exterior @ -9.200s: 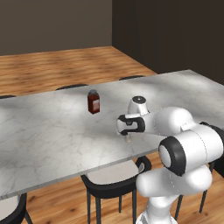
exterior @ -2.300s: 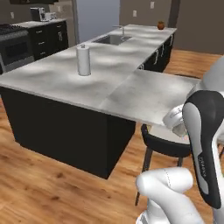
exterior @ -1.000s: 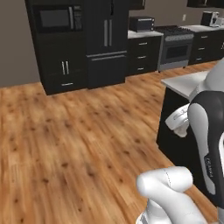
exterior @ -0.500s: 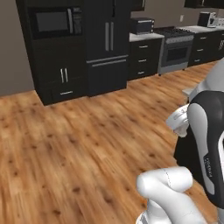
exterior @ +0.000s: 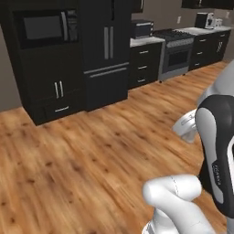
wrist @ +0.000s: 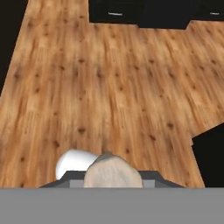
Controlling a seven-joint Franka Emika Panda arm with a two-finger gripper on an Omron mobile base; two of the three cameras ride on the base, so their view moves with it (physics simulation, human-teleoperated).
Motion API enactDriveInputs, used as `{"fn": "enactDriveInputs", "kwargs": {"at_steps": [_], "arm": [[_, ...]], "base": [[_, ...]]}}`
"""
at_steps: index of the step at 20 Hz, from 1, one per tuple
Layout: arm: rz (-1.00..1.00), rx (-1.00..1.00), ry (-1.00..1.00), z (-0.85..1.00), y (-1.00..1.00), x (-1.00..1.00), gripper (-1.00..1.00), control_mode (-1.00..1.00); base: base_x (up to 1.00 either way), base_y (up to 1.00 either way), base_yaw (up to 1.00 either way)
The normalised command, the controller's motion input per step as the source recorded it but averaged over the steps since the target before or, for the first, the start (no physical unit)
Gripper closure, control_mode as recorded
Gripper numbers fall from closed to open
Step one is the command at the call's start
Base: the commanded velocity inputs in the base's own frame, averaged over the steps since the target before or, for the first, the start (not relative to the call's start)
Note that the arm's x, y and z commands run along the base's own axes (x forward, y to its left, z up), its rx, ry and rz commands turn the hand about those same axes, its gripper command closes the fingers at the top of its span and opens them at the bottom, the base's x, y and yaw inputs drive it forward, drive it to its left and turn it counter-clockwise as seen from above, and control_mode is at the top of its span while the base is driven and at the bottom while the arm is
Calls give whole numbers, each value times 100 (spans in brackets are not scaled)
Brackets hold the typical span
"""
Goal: Pick the jar and candle from the dining table and place them in the open cabinet. Close the cabinet after placing the objects.
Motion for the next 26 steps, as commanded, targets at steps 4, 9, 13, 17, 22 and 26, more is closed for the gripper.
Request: {"fn": "enactDriveInputs", "kwargs": {"at_steps": [4,9,13,17,22,26], "arm": [[0,0,0,0,0,0,100,100],[0,0,0,0,0,0,100,100],[0,0,0,0,0,0,100,100],[0,0,0,0,0,0,100,100],[0,0,0,0,0,0,100,100],[0,0,0,0,0,0,100,100]], "base": [[100,35,-36],[100,12,-45],[100,4,-62],[90,0,-68],[85,8,-69],[93,54,-62]]}}
